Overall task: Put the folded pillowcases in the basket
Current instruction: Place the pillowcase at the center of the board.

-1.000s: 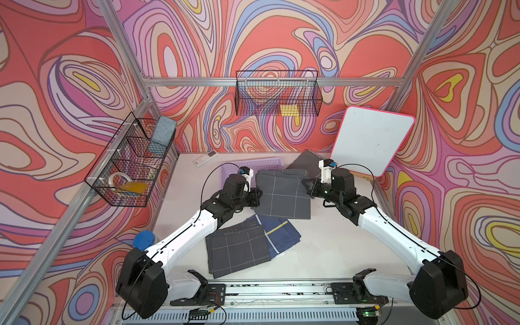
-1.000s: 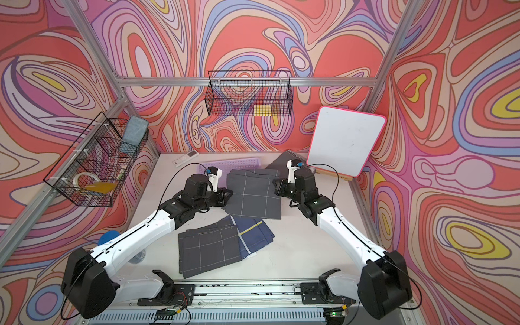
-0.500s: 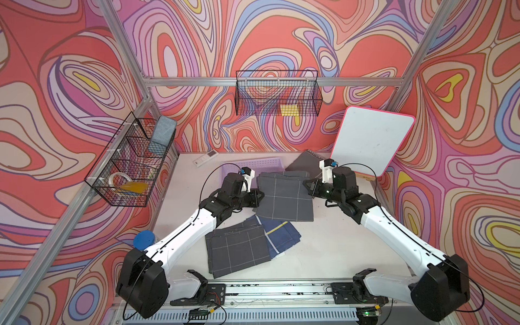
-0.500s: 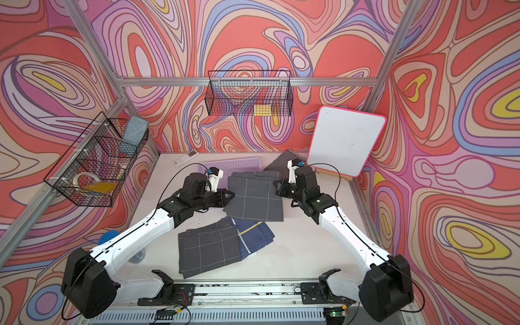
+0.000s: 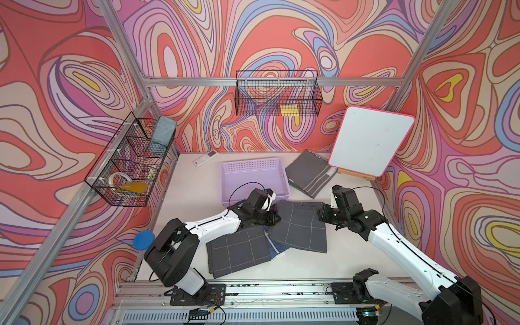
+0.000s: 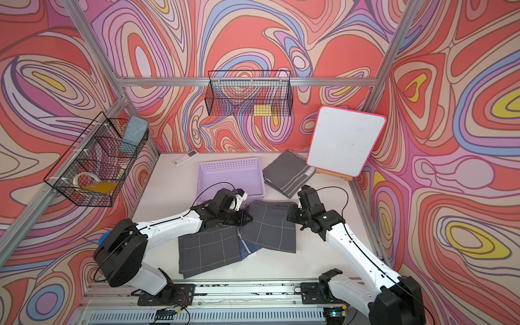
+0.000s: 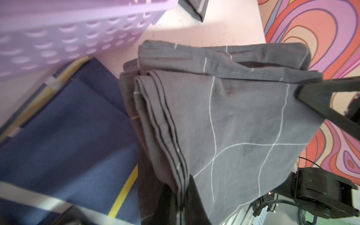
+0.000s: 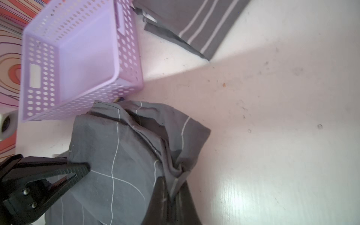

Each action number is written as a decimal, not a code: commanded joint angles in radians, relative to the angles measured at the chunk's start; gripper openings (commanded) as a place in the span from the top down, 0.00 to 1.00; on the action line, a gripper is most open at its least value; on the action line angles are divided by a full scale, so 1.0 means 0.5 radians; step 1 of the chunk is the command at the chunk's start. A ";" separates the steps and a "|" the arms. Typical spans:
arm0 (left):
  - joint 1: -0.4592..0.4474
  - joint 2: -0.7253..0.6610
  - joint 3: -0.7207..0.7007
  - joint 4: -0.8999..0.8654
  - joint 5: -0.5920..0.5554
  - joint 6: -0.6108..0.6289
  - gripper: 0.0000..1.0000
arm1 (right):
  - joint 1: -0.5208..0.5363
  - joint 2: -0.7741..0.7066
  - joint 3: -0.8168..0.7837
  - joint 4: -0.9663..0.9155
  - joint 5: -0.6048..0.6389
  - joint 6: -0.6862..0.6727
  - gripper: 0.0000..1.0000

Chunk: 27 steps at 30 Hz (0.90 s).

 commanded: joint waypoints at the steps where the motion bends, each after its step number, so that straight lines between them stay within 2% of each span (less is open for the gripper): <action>1: -0.031 0.100 -0.003 0.164 0.006 -0.047 1.00 | -0.006 0.012 -0.038 -0.085 0.110 0.008 1.00; 7: -0.097 0.238 0.046 0.125 -0.050 -0.050 1.00 | -0.005 0.111 -0.094 -0.069 0.143 0.020 1.00; 15: -0.145 0.205 0.025 0.037 -0.167 -0.084 1.00 | -0.005 0.176 -0.123 -0.070 0.271 0.028 1.00; 16: -0.148 0.204 0.021 0.034 -0.171 -0.086 0.97 | -0.008 0.179 -0.129 -0.064 0.278 0.035 1.00; 21: -0.151 0.224 0.013 0.055 -0.177 -0.100 0.88 | -0.005 0.234 -0.159 -0.007 0.300 0.084 0.47; 23: -0.151 0.233 0.016 0.064 -0.172 -0.105 0.87 | -0.006 0.268 -0.175 0.024 0.294 0.100 0.38; 27: -0.151 0.253 0.030 0.062 -0.169 -0.112 0.87 | -0.005 0.334 -0.209 0.078 0.282 0.142 0.26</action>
